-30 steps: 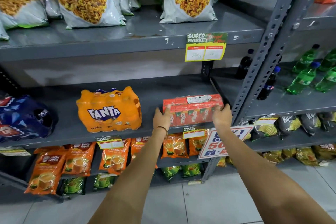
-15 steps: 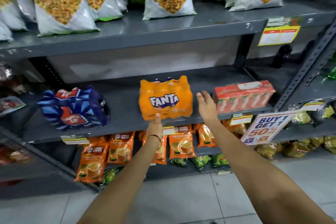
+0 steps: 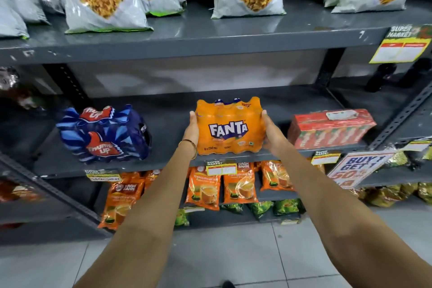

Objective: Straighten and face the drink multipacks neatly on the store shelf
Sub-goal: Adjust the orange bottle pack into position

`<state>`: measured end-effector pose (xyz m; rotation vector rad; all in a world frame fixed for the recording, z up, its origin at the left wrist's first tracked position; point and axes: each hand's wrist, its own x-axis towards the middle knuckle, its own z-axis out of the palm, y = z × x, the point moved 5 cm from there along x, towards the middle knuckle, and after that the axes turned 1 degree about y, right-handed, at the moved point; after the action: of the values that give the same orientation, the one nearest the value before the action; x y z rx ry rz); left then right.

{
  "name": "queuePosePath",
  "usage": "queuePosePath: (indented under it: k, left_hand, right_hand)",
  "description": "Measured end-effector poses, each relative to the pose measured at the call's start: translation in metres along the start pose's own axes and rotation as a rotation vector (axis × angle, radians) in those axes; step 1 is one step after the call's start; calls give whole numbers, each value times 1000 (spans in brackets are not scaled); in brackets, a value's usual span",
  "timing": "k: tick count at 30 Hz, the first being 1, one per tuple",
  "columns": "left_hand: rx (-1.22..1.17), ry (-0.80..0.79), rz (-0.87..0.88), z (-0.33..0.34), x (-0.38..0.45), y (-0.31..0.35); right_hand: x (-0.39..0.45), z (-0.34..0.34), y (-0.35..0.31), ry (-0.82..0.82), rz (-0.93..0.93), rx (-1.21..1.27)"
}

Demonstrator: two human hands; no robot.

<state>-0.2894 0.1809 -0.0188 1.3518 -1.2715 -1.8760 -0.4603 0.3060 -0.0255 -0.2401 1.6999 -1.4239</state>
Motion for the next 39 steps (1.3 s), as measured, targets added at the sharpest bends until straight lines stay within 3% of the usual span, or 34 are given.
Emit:
queuePosePath:
  k: [12, 20, 39]
  left_hand:
    - [135, 53, 30, -19, 30, -18]
    - [98, 86, 13, -37, 6, -4]
    - [117, 81, 38, -38, 11, -6]
  right_hand:
    - [-5, 6, 0, 34, -14, 44]
    - [-7, 27, 5, -13, -10, 29]
    - [3, 23, 7, 66, -24, 2]
